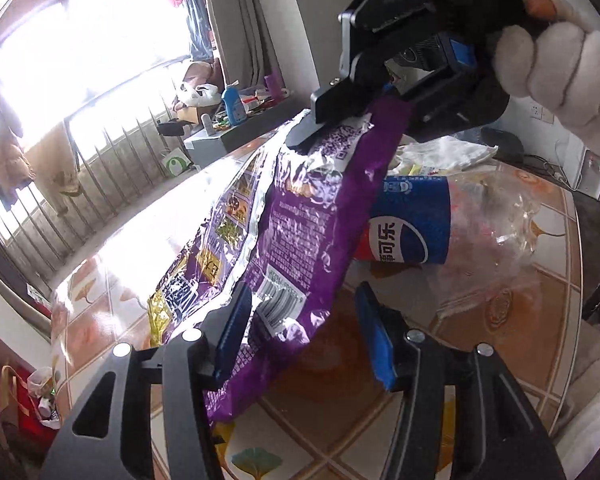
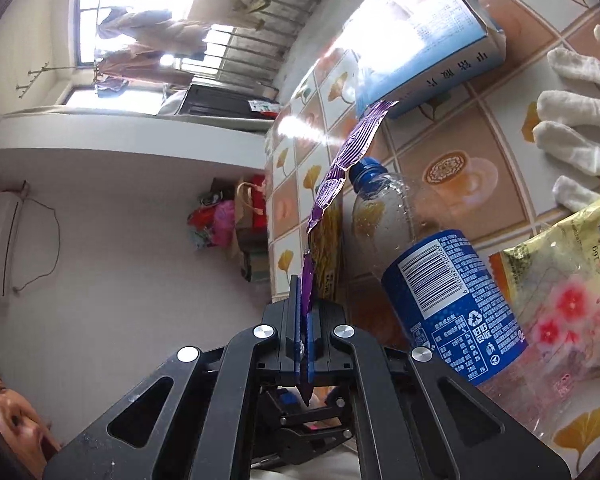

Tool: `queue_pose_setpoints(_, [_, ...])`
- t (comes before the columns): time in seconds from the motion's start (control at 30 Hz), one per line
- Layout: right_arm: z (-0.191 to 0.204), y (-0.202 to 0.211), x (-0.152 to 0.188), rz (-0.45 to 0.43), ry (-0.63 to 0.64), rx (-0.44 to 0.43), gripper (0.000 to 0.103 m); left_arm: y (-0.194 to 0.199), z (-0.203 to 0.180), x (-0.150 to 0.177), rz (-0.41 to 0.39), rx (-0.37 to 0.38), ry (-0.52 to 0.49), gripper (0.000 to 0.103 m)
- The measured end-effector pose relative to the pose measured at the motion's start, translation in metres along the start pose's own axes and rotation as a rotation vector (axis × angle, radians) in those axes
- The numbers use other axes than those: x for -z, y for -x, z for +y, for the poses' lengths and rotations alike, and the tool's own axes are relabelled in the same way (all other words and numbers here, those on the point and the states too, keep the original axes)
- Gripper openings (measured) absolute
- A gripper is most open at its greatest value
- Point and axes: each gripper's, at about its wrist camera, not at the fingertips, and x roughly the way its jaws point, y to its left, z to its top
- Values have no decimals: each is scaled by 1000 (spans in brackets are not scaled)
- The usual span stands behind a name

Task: Collect trash
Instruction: 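Lift the purple bag with the left tool while the right tool lifts the bottle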

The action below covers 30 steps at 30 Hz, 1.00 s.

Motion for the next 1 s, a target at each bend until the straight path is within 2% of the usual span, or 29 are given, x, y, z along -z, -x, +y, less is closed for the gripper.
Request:
queue_pose_setpoints(0.03, [0, -3, 1, 14, -6, -8, 1, 0, 4, -1, -5, -7, 20, 47])
queue_pose_setpoints(0.07, [1, -4, 2, 23, 0, 0, 1, 1, 9, -2, -10, 2, 48, 34])
queue_pose_setpoints(0.1, [2, -5, 3, 25, 12, 14, 1, 1, 15, -3, -10, 16, 77, 30])
queue_pose_setpoints(0.13, [3, -6, 3, 24, 23, 31, 1, 1, 19, -4, -8, 33, 103, 21])
queue_pose_setpoints(0.17, [6, -6, 4, 22, 43, 52, 1, 0, 23, -5, -3, 60, 124, 14])
queue_pose_setpoints(0.2, [10, -6, 4, 21, 81, 81, 4, -1, 27, -6, 11, 101, 153, 13])
queue_pose_setpoints(0.27, [22, -5, 7, -4, 177, 185, 14, -7, 41, -5, 58, 219, 280, 3])
queue_pose_setpoints(0.3, [28, -3, 9, -26, 228, 245, 27, -14, 48, -3, 89, 271, 354, 3])
queue_pose_setpoints(0.33, [34, 1, 11, -57, 277, 297, 35, -20, 56, 1, 117, 298, 417, 2])
queue_pose_setpoints(0.37, [39, 5, 12, -94, 321, 347, 47, -26, 64, 5, 139, 320, 476, 2])
queue_pose_setpoints(0.4, [42, 7, 15, -126, 364, 404, 52, -31, 71, 9, 150, 344, 529, 1])
queue_pose_setpoints(0.5, [38, 13, 20, -138, 422, 511, 58, -38, 84, 15, 167, 384, 625, 1])
queue_pose_setpoints(0.77, [17, -12, 28, 48, 505, 620, 66, -34, 82, 13, 169, 352, 625, 1])
queue_pose_setpoints(0.9, [11, -28, 29, 97, 538, 685, 66, -37, 78, 13, 169, 360, 650, 1])
queue_pose_setpoints(1.0, [3, -35, 25, 107, 523, 699, 66, -37, 80, 15, 168, 363, 655, 1])
